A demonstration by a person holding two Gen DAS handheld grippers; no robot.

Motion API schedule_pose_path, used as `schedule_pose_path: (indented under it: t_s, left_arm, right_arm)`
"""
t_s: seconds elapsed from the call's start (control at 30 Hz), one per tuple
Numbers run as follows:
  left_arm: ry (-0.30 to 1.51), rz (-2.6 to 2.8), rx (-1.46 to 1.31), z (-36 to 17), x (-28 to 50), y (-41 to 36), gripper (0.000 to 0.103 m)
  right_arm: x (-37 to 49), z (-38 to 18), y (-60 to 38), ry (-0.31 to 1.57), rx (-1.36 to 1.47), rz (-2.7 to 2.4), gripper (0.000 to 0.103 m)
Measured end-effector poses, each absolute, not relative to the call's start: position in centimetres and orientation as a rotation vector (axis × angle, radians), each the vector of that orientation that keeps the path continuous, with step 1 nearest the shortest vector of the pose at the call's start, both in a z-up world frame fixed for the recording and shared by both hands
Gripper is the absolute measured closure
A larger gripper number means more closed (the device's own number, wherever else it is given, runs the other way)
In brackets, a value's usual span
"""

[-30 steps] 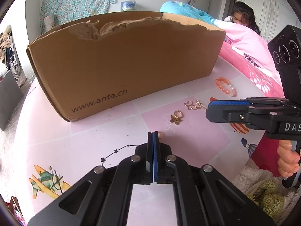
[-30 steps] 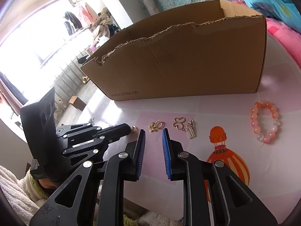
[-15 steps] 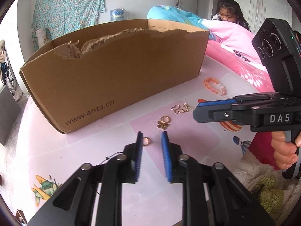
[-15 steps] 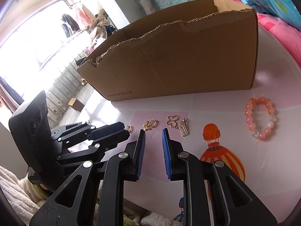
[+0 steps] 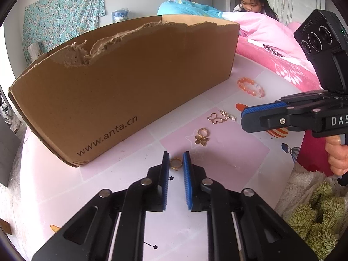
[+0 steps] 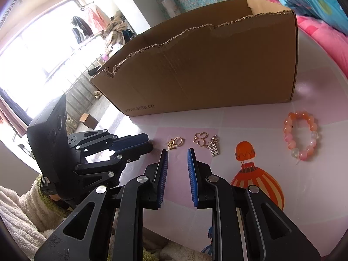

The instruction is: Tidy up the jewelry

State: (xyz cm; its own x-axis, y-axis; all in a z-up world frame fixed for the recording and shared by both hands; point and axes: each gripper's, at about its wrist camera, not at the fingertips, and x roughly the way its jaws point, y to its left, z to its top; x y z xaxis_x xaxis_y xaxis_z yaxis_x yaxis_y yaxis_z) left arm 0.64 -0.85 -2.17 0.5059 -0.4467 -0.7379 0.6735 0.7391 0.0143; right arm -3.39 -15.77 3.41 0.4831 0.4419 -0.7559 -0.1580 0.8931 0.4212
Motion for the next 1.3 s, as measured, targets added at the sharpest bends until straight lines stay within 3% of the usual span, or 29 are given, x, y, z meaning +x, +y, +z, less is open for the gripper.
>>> schedule_pose_path:
  t_s: [1.3]
  left_arm:
    - [0.794, -0.529, 0.158, -2.3, -0.2, 0.1, 0.092]
  right_arm:
    - [-1.7, 1.8, -8.4, 1.007, -0.153, 0.354, 0.088]
